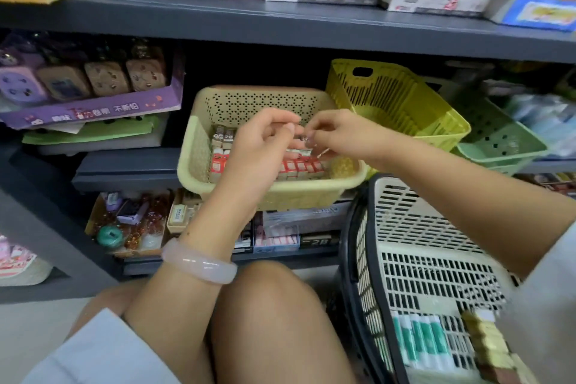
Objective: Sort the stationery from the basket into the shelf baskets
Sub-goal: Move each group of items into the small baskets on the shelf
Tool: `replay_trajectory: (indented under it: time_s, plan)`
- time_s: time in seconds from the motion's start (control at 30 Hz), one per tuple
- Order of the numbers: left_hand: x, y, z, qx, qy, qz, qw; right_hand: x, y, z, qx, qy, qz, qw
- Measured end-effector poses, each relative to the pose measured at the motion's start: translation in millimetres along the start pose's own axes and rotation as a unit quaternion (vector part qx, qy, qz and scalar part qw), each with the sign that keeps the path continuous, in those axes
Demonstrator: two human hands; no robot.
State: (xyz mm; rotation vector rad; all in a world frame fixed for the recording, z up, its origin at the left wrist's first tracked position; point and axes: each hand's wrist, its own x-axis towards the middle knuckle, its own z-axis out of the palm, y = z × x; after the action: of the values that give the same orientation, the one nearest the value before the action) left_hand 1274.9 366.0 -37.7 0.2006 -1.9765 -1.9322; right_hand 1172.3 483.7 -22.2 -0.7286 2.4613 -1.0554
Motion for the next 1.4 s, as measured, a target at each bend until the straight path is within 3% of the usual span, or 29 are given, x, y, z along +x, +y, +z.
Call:
replay_trajectory:
  time_s: [0.13, 0.23, 0.33, 0.4, 0.5, 0.6, 0.83, 1.07, 1.4]
  plan:
    - [-31.9, -0.6, 47.3, -0.032, -0.096, -0.006, 0.995, -69.2, 18.2, -31.9, 0.094, -0.023, -0.038, 0.995]
    - [-47.9, -11.7, 89.6, -0.007, -0.168, -0.039, 0.985, -114.7, 65.4, -45.8, 0.093, -0.005, 0.027, 0.995]
    - [-55.0, -31.2, 130.1, 0.069, -0.232, -0.058, 0.969, -146.6, 134.6, -40.1, -0.013, -0.061, 0.146, 0.987]
    - [-57.8, -48.1, 151.6, 0.131, -0.264, -0.060, 0.954, -159.9, 182.0, -27.6, -0.127, -0.139, 0.223, 0.957]
    - [-60.8, -70.5, 170.6, 0.245, -0.301, -0.046, 0.920, -168.8, 237.3, -5.1, -0.208, -0.206, 0.285, 0.913]
    - [-60.1, -81.6, 175.7, 0.343, -0.298, -0.011, 0.891, -165.2, 273.1, 19.9, -0.266, -0.229, 0.299, 0.888]
    - [-56.5, -87.8, 182.6, 0.380, -0.256, 0.016, 0.889, -157.3, 300.6, 68.5, -0.306, -0.229, 0.326, 0.865]
    - [-55.6, -86.9, 184.8, 0.389, -0.275, -0.009, 0.879, -168.7, 314.0, 84.4, -0.318, -0.144, 0.308, 0.885]
    - [-55.5, -88.1, 180.7, 0.371, -0.278, 0.001, 0.886, -166.4, 305.9, 59.1, -0.289, -0.179, 0.313, 0.887]
